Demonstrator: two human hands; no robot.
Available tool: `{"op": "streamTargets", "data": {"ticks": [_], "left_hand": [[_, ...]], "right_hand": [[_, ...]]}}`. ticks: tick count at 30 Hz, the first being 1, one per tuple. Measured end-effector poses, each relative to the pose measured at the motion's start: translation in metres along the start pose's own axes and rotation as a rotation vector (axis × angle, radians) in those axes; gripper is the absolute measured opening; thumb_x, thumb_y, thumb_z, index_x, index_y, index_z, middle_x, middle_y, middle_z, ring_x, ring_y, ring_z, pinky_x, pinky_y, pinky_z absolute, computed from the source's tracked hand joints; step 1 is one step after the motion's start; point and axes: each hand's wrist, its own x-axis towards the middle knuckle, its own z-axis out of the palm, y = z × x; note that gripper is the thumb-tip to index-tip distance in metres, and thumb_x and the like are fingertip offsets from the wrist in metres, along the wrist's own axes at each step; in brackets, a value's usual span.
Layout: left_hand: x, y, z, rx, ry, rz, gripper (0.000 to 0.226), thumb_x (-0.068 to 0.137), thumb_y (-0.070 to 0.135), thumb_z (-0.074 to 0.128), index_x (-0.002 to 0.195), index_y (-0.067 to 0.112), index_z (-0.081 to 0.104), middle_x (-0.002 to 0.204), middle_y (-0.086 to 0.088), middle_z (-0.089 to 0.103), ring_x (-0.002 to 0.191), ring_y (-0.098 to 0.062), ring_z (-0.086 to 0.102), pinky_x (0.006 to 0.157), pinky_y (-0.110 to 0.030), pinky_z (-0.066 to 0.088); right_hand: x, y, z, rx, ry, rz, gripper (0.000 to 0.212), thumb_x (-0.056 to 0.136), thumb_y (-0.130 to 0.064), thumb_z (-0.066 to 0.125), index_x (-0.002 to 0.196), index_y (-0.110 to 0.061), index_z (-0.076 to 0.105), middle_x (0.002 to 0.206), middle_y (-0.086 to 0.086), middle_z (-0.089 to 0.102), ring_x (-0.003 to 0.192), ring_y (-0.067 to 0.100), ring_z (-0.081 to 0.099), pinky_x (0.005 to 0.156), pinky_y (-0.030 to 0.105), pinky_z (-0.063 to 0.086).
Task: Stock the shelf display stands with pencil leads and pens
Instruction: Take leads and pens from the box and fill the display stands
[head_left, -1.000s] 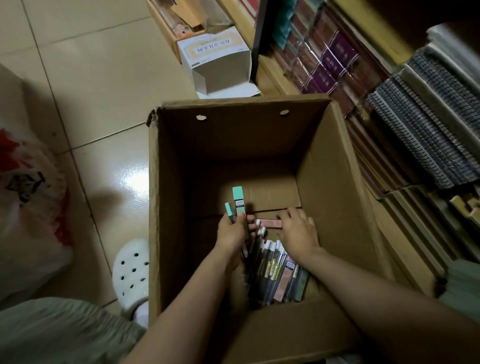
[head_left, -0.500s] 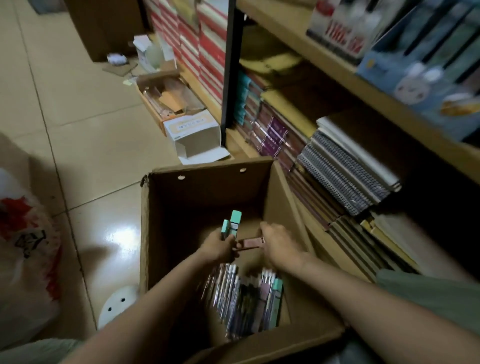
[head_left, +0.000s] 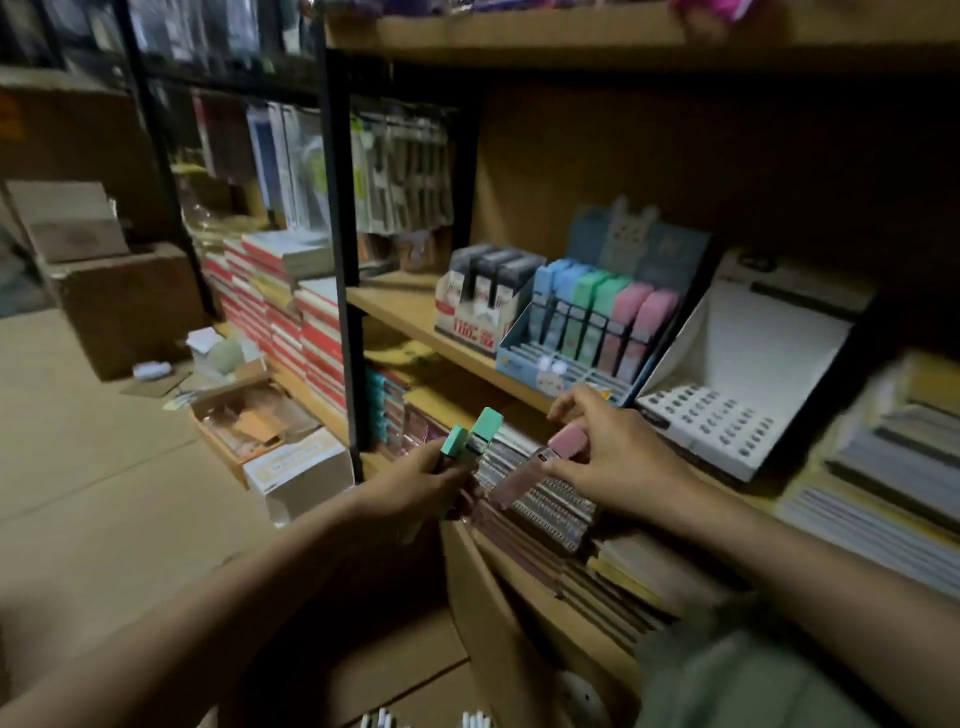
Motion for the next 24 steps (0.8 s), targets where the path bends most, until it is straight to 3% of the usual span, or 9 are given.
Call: {"op": "streamTargets", "data": {"ticks": [4, 6, 8, 10, 13, 19, 24], "left_hand": [[0.017, 0.033, 0.005, -0.110, -0.120, 0.089, 0.019, 0.101, 0.015, 0.045, 0.118, 0.017, 0.053, 0.089, -0.005, 0.066, 0.072, -0.013, 0.063, 0.064, -0.026, 0.052], [0.027, 0.042, 0.008, -0.182, -0.153, 0.137, 0.020, 0.101, 0.019, 0.045, 0.118, 0.021, 0.055, 0.088, 0.000, 0.070, 0.075, -0.014, 0.064, 0.071, -0.030, 0.053], [0.037, 0.046, 0.013, -0.211, -0.152, 0.168, 0.019, 0.100, 0.020, 0.044, 0.115, 0.018, 0.056, 0.087, 0.004, 0.072, 0.075, -0.012, 0.066, 0.073, -0.031, 0.054], [0.048, 0.047, 0.018, -0.261, -0.135, 0.173, 0.017, 0.100, 0.019, 0.044, 0.111, 0.013, 0.055, 0.084, 0.005, 0.073, 0.074, -0.012, 0.067, 0.072, -0.030, 0.054], [0.060, 0.049, 0.026, -0.315, -0.140, 0.178, 0.016, 0.100, 0.016, 0.043, 0.109, 0.009, 0.054, 0.081, 0.004, 0.072, 0.071, -0.011, 0.066, 0.069, -0.028, 0.054], [0.075, 0.047, 0.035, -0.323, -0.156, 0.170, 0.016, 0.101, 0.015, 0.041, 0.110, 0.006, 0.052, 0.088, -0.003, 0.068, 0.071, -0.013, 0.066, 0.068, -0.028, 0.054], [0.080, 0.048, 0.030, -0.353, -0.151, 0.165, 0.017, 0.102, 0.015, 0.040, 0.110, 0.005, 0.051, 0.088, -0.004, 0.068, 0.071, -0.013, 0.065, 0.072, -0.029, 0.054]], "right_hand": [[-0.002, 0.007, -0.052, 0.083, 0.162, 0.032, 0.030, 0.079, -0.035, 0.078, 0.097, -0.034, 0.053, 0.087, -0.023, 0.060, 0.080, -0.010, 0.053, 0.064, 0.010, 0.039], [-0.002, 0.011, -0.074, 0.089, 0.230, 0.035, 0.021, 0.084, -0.035, 0.073, 0.096, -0.036, 0.057, 0.088, -0.022, 0.062, 0.081, -0.008, 0.057, 0.067, 0.013, 0.044], [-0.001, 0.014, -0.092, 0.079, 0.292, 0.036, 0.014, 0.086, -0.032, 0.070, 0.093, -0.036, 0.058, 0.087, -0.016, 0.067, 0.078, -0.001, 0.064, 0.066, 0.019, 0.048], [0.004, 0.015, -0.106, 0.023, 0.375, 0.025, 0.011, 0.087, -0.032, 0.069, 0.090, -0.035, 0.060, 0.084, -0.016, 0.067, 0.076, -0.003, 0.063, 0.061, 0.016, 0.044], [0.017, 0.012, -0.114, -0.089, 0.473, -0.036, 0.012, 0.088, -0.028, 0.069, 0.099, -0.029, 0.064, 0.087, -0.014, 0.065, 0.077, -0.001, 0.061, 0.063, 0.017, 0.046], [0.053, 0.009, -0.093, -0.227, 0.449, -0.101, 0.019, 0.090, -0.017, 0.068, 0.108, -0.015, 0.063, 0.096, -0.002, 0.065, 0.085, 0.011, 0.060, 0.075, 0.025, 0.051], [0.068, 0.021, -0.076, -0.300, 0.434, -0.075, 0.023, 0.089, -0.016, 0.068, 0.110, -0.012, 0.063, 0.105, 0.003, 0.061, 0.088, 0.010, 0.050, 0.074, 0.020, 0.036]]}}
